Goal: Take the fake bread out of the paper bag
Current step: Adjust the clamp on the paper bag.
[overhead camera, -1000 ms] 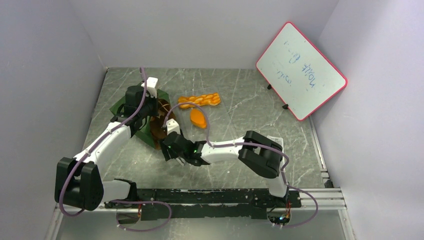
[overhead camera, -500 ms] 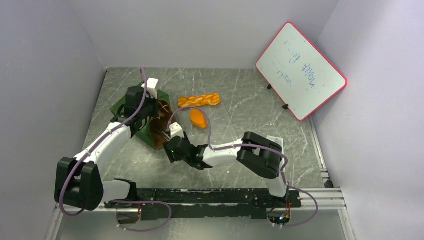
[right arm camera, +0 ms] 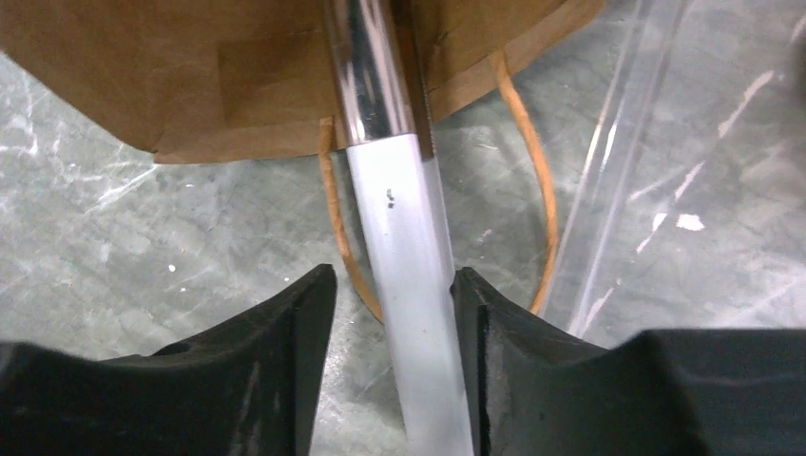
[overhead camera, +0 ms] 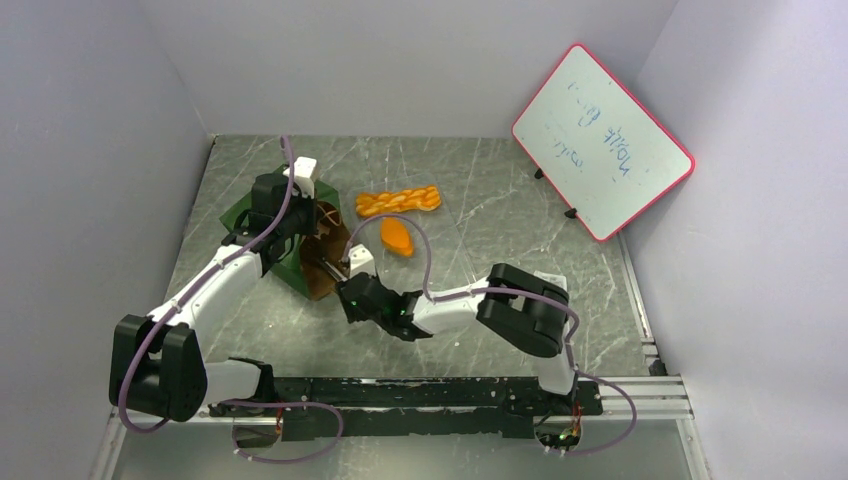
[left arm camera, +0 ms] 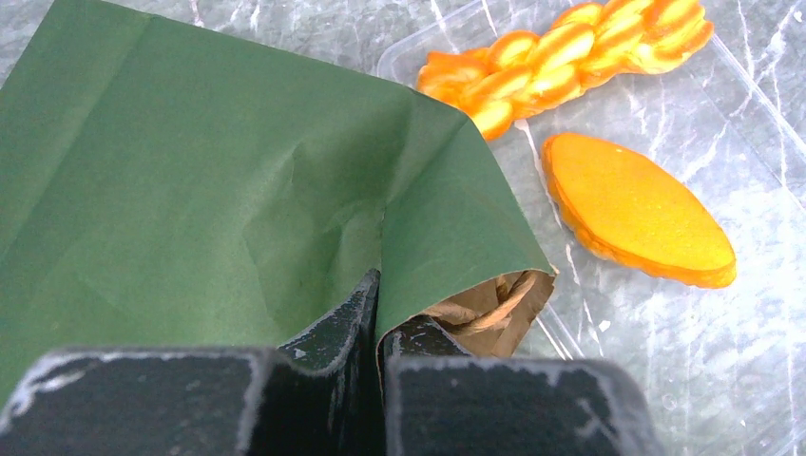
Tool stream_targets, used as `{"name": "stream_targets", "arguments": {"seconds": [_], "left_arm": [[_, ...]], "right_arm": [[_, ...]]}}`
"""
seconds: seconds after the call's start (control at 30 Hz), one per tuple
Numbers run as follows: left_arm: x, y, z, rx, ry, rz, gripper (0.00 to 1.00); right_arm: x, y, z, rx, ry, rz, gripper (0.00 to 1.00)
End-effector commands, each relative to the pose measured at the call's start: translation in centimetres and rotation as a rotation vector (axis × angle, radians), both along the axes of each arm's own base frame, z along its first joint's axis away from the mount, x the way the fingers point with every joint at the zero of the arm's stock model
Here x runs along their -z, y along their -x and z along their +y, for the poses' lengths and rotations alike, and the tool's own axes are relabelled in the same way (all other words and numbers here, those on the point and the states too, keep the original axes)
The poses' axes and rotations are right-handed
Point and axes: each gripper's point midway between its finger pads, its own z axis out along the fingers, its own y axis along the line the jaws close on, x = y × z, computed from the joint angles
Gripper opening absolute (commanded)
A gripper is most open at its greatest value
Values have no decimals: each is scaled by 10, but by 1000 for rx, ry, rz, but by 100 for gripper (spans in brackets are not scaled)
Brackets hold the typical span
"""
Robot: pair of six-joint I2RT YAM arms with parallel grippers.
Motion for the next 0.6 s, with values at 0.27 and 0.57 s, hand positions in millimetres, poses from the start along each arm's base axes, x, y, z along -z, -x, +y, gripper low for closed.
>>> {"name": "stream_targets", "arguments": {"seconds": [0.27, 0.57], "left_arm": [[-4, 6, 1, 4, 18, 1, 7], [-7, 5, 2, 1, 15, -10, 7]], "right_arm": [[-6, -9, -17, 60, -94, 90, 31], [-41, -9, -9, 36, -357, 275, 25]]}}
